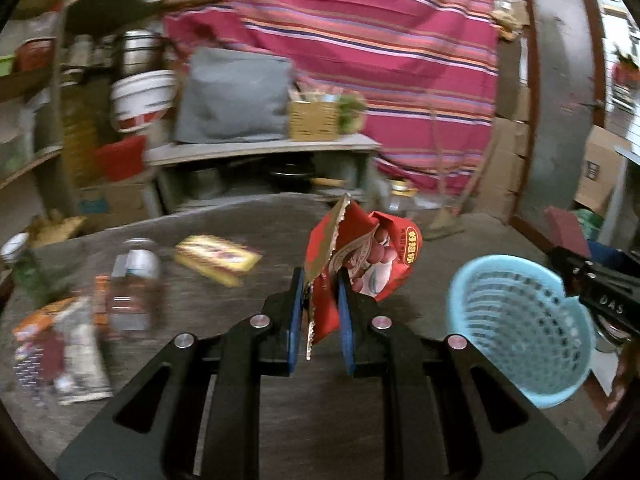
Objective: Collect trash
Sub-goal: 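Carry the red bag and scouring pad to the blue basket and open both tools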
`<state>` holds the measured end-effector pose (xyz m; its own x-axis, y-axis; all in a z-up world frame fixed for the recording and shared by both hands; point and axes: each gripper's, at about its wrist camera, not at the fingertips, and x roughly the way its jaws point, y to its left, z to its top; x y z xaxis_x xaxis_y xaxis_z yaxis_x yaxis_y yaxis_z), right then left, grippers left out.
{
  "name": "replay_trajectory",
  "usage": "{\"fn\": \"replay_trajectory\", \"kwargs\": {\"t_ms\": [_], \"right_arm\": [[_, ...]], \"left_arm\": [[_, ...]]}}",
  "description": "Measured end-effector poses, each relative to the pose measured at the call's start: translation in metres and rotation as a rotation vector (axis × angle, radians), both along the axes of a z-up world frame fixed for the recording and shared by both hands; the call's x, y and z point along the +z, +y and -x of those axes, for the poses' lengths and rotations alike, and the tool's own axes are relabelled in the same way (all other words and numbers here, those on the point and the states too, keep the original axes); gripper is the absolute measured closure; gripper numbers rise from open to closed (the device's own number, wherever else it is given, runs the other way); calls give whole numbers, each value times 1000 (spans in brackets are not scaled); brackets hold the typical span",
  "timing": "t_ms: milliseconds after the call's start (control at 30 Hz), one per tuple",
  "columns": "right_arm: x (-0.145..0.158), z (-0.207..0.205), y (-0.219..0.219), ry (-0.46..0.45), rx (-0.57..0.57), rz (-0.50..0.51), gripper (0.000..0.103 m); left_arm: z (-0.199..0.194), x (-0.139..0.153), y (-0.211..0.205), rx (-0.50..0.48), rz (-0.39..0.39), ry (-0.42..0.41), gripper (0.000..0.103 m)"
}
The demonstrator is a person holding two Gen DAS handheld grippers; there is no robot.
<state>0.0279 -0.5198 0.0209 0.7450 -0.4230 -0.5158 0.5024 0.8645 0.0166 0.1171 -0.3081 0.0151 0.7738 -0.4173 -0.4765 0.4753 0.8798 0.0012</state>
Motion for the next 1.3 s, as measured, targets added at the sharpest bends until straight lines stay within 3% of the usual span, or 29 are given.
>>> {"fn": "replay_trajectory", "kwargs": {"t_ms": [200,367,433,533,733,1067,1167,1300], "right_arm": [[-7,22,-50,-33,-94,-69,40],[-14,25,-67,-26,-120,-87,41],[-16,29,-72,-26,-127,-87,41],[-20,36,-76,-21,-137,-92,40],[-27,33,-79,4,-139,-95,40],[-41,0,-56,87,-78,-93,40],[-43,-3,-52,89,-80,-92,17],[-36,0,-47,64,-128,-72,10]], "left_arm": [[15,-19,-87,-169,-29,44,88],[26,-31,-128,-245,-64,57,84],[25,-35,-136,-264,-73,72,52],[27,-34,-133,-250,-51,55,29],[20,-26,-118,-204,-17,51,11],[13,-8,-61,-79,-7,-21,9],[11,-4,-45,-52,-25,-22,9],[4,-1,-19,-35,-42,4,6]]}}
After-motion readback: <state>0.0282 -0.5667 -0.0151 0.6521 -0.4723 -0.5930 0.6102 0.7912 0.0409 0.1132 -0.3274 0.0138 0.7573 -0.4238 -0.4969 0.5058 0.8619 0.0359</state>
